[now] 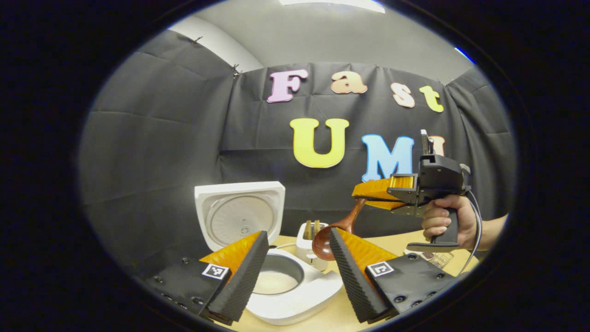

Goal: Close the left gripper, press the button to open the rice cooker; take a wooden spoon from the chopstick holder with the right hand, scoop a spoonful of rice and pour it into the rice cooker, then put the wooden spoon back into the chopstick holder.

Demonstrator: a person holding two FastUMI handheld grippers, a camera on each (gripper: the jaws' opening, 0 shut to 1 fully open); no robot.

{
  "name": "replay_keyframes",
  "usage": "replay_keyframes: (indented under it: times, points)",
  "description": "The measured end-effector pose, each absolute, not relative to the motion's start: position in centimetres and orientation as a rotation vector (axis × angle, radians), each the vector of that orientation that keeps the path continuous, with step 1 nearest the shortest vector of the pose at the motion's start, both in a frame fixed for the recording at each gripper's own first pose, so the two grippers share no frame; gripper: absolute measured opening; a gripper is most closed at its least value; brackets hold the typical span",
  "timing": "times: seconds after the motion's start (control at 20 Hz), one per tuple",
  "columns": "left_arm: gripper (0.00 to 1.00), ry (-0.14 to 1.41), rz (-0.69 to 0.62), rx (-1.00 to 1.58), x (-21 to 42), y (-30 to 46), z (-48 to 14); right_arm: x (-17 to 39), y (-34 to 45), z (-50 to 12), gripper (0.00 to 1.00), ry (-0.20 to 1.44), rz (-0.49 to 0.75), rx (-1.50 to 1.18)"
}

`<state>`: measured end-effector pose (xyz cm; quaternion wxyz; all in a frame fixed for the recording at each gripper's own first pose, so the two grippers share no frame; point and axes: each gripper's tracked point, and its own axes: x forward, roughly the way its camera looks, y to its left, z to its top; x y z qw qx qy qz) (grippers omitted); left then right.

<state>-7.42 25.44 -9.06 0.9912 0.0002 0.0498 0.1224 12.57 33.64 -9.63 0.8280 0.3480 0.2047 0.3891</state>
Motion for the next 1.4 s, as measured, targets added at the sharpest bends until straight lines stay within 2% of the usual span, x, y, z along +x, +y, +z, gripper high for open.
replay_keyframes:
  times: [0.3,0.65,0.9,1.0,1.05,1.15,1.25,1.3,1.35,1.4]
  points:
    - [0.97,0.085,0.181,0.016,-5.8,21.7,-7.8,12.0,25.5,-9.3,0.04,0.424,0.727,0.870]
    - [0.89,0.063,0.109,-0.007,-3.8,16.8,-6.5,10.8,17.1,-7.6,0.05,0.351,0.617,0.919]
    - [0.93,0.040,0.066,-0.014,-2.6,13.0,-5.8,9.8,11.8,-7.1,0.05,0.308,0.547,0.896]
    - [0.89,0.040,0.061,-0.007,-2.3,11.9,-5.6,9.4,9.9,-6.9,0.04,0.290,0.525,0.878]
    - [0.93,0.041,0.056,-0.004,-2.2,11.3,-5.6,9.3,8.9,-6.9,0.05,0.281,0.510,0.866]
    - [0.89,0.041,0.048,0.004,-2.1,10.2,-5.5,9.1,6.9,-7.4,0.05,0.263,0.472,0.825]
    - [0.93,0.038,0.046,0.009,-2.2,9.5,-5.3,9.4,4.3,-8.3,0.05,0.238,0.406,0.781]
    - [0.89,0.042,0.047,0.009,-2.3,9.2,-5.5,9.4,3.5,-8.9,0.05,0.244,0.380,0.766]
    - [0.90,0.047,0.050,0.009,-2.4,8.9,-5.6,9.3,2.5,-9.6,0.05,0.249,0.356,0.757]
    - [0.96,0.047,0.052,0.007,-2.6,8.6,-5.6,9.5,1.7,-9.5,0.05,0.250,0.335,0.751]
